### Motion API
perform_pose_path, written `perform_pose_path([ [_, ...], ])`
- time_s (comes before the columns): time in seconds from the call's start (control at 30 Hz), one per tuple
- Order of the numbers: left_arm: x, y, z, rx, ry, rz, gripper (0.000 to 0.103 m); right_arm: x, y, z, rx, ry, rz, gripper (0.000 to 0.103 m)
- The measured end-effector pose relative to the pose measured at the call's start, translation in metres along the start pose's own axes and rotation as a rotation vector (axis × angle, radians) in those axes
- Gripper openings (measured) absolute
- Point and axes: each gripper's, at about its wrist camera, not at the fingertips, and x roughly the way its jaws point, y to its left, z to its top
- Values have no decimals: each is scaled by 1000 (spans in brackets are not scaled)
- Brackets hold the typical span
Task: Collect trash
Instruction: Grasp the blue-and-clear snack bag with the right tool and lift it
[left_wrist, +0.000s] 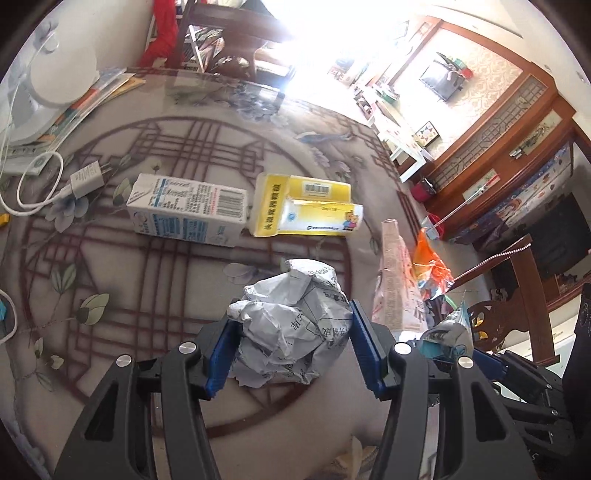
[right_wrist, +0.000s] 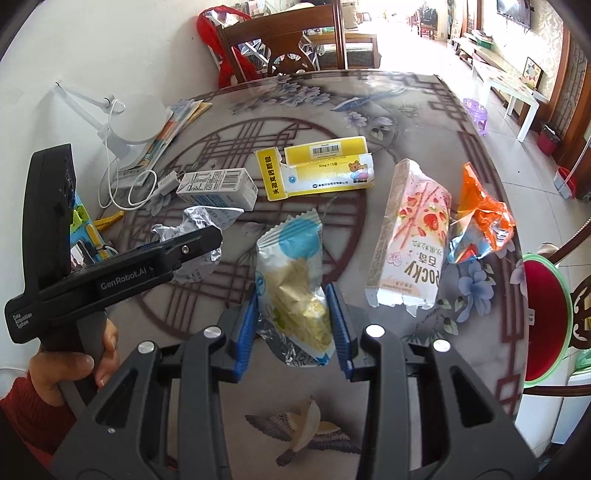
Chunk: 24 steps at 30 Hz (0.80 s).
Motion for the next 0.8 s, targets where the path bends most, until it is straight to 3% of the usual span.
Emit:
perform_pose_path([
  [0.8,-24,-66,-16,142,-24,-69,55,-49,-32,-29,98,-98,-43,36],
])
